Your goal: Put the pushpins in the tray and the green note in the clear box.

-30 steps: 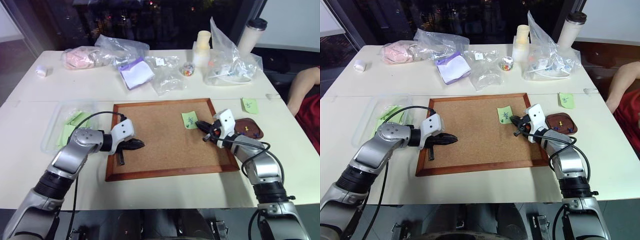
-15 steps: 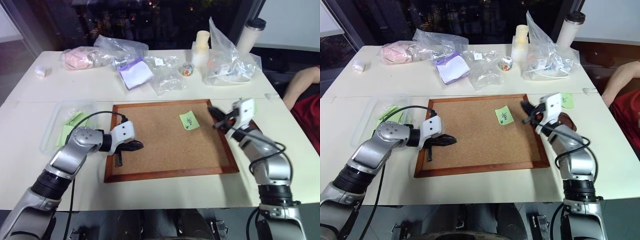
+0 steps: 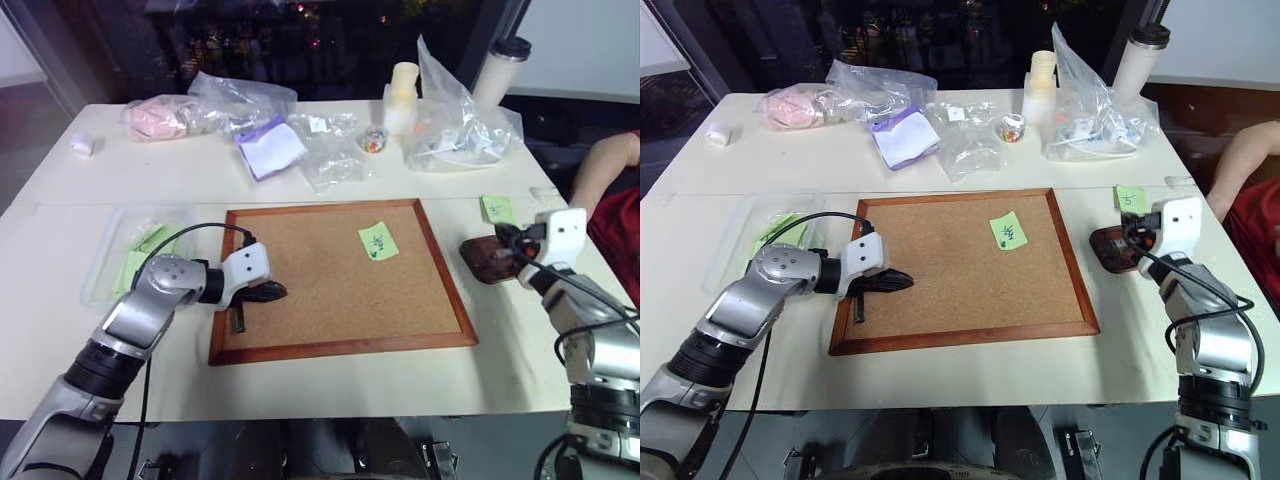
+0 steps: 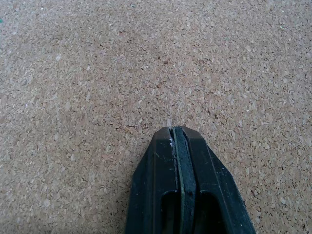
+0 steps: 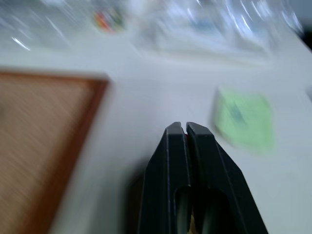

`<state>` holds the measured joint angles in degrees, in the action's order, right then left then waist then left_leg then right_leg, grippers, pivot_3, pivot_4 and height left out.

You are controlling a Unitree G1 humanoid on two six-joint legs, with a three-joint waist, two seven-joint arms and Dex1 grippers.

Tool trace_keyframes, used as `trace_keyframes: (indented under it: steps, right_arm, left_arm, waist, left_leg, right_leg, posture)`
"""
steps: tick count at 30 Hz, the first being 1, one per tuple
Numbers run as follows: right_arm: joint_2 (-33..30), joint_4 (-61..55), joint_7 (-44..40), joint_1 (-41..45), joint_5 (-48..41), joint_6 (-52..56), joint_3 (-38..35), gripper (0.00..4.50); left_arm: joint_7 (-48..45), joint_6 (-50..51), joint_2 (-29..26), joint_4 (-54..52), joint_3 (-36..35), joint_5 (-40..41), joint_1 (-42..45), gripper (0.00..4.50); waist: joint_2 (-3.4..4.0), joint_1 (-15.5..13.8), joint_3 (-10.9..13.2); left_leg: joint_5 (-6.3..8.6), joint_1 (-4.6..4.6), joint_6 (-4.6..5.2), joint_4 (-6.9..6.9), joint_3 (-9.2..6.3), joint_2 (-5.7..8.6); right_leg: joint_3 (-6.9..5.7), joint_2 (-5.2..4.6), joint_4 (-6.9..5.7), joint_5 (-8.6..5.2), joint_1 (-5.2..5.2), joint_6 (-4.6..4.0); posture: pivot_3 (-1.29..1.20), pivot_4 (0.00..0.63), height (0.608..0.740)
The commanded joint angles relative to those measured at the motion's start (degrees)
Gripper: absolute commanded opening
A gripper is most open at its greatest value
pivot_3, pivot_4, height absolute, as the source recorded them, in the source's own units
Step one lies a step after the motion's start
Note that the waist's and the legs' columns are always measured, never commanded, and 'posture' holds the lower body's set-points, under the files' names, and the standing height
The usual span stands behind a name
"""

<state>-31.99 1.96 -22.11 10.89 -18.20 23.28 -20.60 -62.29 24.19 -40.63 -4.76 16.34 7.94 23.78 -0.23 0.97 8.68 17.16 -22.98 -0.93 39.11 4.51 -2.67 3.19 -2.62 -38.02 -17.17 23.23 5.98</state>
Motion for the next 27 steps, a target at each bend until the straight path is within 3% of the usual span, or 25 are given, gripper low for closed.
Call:
trace_keyframes:
  steps: [1,4,6,9,14,27]
  right_arm:
    - [-0.95,1.19,-0.74,0.02,0.75,-1.57,-0.43,0.05]
    - [-1.20,4.70,-1.27,0.13,1.83,-2.42,0.22,0.05]
    - [-0.89,5.29,-1.59,0.40,1.53,-2.98,-0.09,0.61]
    - [-0.88,5.33,-1.87,0.35,1.24,-3.27,-0.28,1.87]
    - [-0.67,4.92,-1.61,0.40,0.77,-3.48,-1.00,4.46]
    - [2.27,-0.59,1.91,5.84,-9.85,0.64,-8.10,4.46]
  left_arm:
    - [-0.71,0.82,0.16,2.19,3.12,-2.12,-1.33,0.00]
    - [-0.80,0.72,0.45,2.76,3.31,-2.21,-0.73,0.00]
    - [-0.86,0.66,0.48,2.97,3.44,-2.25,-0.46,0.00]
    - [-0.88,0.60,0.34,3.17,3.43,-2.31,-0.31,0.00]
    - [-0.79,0.80,0.41,2.92,3.34,-2.23,-0.44,0.00]
    - [-0.75,1.04,0.42,2.49,3.34,-2.16,-0.58,0.00]
  waist:
    - [0.07,0.01,-0.04]
    - [0.06,-0.06,-0.04]
    - [0.07,-0.12,-0.04]
    - [0.06,-0.14,-0.04]
    - [0.06,-0.13,-0.04]
    - [0.06,-0.18,-0.03]
  left_leg:
    - [0.00,0.07,0.00,0.00,0.00,0.00]
    - [0.01,0.23,0.02,-0.01,0.00,0.00]
    - [0.02,0.29,0.03,-0.02,0.00,0.01]
    - [0.03,0.43,0.05,-0.04,0.00,0.01]
    - [0.03,0.46,0.05,-0.07,-0.02,0.00]
    - [0.04,0.48,0.05,-0.09,-0.04,-0.02]
  right_leg:
    - [0.01,0.00,0.00,0.00,-0.06,0.00]
    - [0.01,0.02,0.03,-0.01,-0.24,0.00]
    - [0.01,0.01,0.06,-0.01,-0.33,0.00]
    - [0.01,0.00,0.09,-0.01,-0.47,0.00]
    - [0.02,0.00,0.09,-0.01,-0.49,0.00]
    - [0.03,-0.02,0.10,-0.01,-0.50,0.00]
  posture:
    - [0.00,0.150,0.734]
    - [0.00,0.150,0.734]
    - [0.00,0.150,0.734]
    - [0.00,0.150,0.734]
    - [0.00,0.150,0.734]
    - [0.00,0.150,0.734]
